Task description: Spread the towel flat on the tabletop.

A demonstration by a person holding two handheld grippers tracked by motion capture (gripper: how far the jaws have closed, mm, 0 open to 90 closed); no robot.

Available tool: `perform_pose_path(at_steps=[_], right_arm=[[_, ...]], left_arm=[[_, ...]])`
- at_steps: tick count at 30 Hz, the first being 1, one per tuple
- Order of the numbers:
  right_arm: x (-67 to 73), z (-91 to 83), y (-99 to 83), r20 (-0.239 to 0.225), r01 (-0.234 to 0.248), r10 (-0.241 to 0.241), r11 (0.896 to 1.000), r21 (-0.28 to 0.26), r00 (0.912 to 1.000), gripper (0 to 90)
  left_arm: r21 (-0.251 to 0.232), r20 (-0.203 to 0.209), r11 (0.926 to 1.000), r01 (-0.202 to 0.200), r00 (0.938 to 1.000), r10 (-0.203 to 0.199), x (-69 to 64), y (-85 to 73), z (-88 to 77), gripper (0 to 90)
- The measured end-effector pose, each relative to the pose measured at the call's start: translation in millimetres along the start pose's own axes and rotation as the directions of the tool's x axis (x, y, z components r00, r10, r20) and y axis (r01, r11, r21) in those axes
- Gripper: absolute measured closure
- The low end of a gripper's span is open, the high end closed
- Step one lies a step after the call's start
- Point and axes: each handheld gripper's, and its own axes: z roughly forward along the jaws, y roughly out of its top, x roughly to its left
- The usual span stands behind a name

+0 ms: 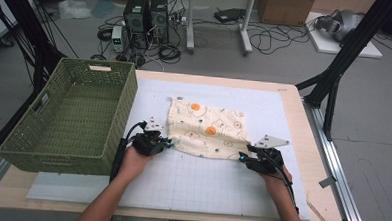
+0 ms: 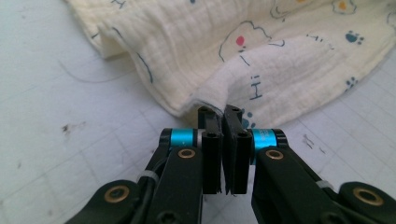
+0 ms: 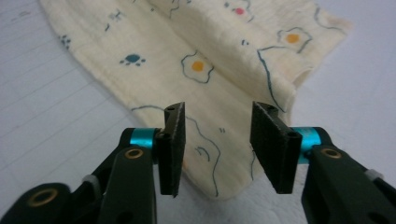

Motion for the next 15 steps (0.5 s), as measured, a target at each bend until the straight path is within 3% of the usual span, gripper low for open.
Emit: perform_pose_path(at_steps=[5, 9, 14, 15], right_arm=[[9.8, 5.6, 3.6, -0.066, 0.043, -0.043, 0.999, 0.004, 0.9969, 61.4], [12.2, 13.1, 2.6, -0.102, 0.047, -0.043, 0.998, 0.043, 0.9939, 63.6], [13.7, 11.1, 3.6, -0.156, 0.068, -0.057, 0.995, 0.067, 0.9860, 85.5], [15.4, 9.9, 4.2, -0.158, 0.088, -0.075, 0.993, 0.076, 0.9846, 86.4]], left_arm=[[0.003, 0.069, 0.9983, 0.058, 0.9959, -0.058, 6.5, -14.1, -15.6, 86.1], [0.007, 0.084, 0.9991, 0.043, 0.9955, -0.043, 1.2, -19.5, -19.1, 86.0], [-0.001, 0.086, 0.9986, 0.054, 0.9949, -0.053, -1.1, -22.6, -23.1, 86.0], [-0.004, 0.086, 0.9985, 0.055, 0.9948, -0.054, -1.8, -23.3, -24.2, 86.0]])
